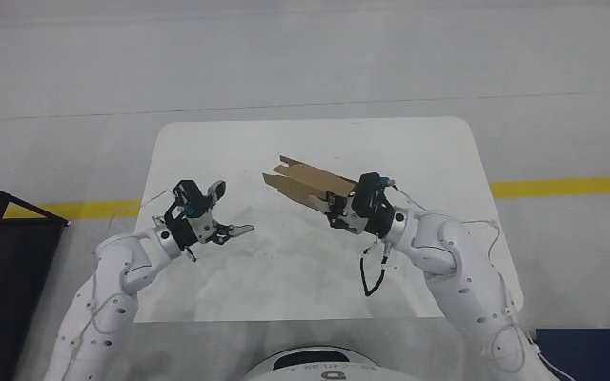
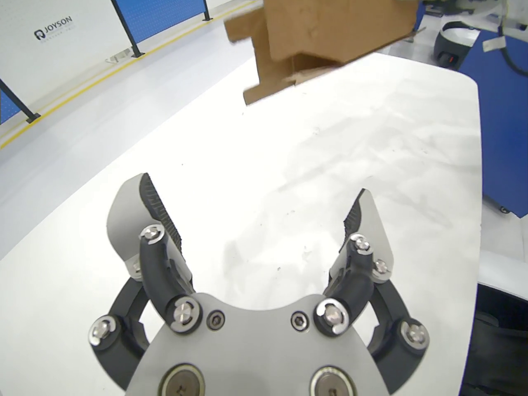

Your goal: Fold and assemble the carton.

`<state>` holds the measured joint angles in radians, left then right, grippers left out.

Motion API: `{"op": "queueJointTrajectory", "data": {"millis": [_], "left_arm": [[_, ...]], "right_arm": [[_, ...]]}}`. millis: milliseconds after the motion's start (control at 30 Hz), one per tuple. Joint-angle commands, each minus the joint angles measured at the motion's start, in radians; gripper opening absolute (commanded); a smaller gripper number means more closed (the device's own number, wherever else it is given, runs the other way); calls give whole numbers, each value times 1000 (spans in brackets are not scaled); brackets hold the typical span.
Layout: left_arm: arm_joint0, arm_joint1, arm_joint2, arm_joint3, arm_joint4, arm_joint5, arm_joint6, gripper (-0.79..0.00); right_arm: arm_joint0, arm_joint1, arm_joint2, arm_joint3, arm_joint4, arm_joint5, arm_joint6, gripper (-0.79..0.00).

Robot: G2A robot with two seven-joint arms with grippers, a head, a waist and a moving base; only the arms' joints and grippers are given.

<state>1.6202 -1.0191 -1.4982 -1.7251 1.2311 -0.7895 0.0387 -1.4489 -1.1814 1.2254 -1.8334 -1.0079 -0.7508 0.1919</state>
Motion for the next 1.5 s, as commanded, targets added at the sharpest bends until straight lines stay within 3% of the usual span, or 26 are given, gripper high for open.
{"op": "queueJointTrajectory", "data": {"millis": [0,200,267,400,533,633,700,933,1000,1067,1300,1467], "left_arm": [[7,-4,5,1,-28,53,18,0],[37,-14,24,-15,-81,164,52,0],[46,-16,23,-11,-86,190,60,0],[64,-18,11,3,-126,212,86,0],[70,-22,-8,10,-217,239,95,0],[65,-27,-17,12,-290,298,73,0],[63,-27,-18,12,-297,308,69,0],[63,-27,-18,12,-297,308,69,0],[65,-31,-3,-6,-339,284,78,0],[71,-31,15,-19,-387,209,74,0],[59,-32,77,-46,-417,13,57,0],[26,-35,106,-46,-421,-22,41,0]], "right_arm": [[0,0,0,1,0,-1,1,-785],[-9,-3,-11,1,50,-8,-29,-785],[-12,-7,-27,26,172,-22,-79,-785],[-10,-22,-108,101,576,-148,-184,-785],[21,-29,-208,168,918,-237,-160,-785],[51,-30,-262,212,1111,-229,-93,-785],[81,-26,-265,222,1122,-213,-24,-785],[81,-26,-265,222,1122,-213,-24,-785],[78,-27,-269,217,1134,-214,-27,-785],[65,-31,-302,210,1277,-261,-34,-785],[85,-34,-337,288,1458,-261,99,-785],[83,-41,-331,296,1519,-261,142,-785]]}}
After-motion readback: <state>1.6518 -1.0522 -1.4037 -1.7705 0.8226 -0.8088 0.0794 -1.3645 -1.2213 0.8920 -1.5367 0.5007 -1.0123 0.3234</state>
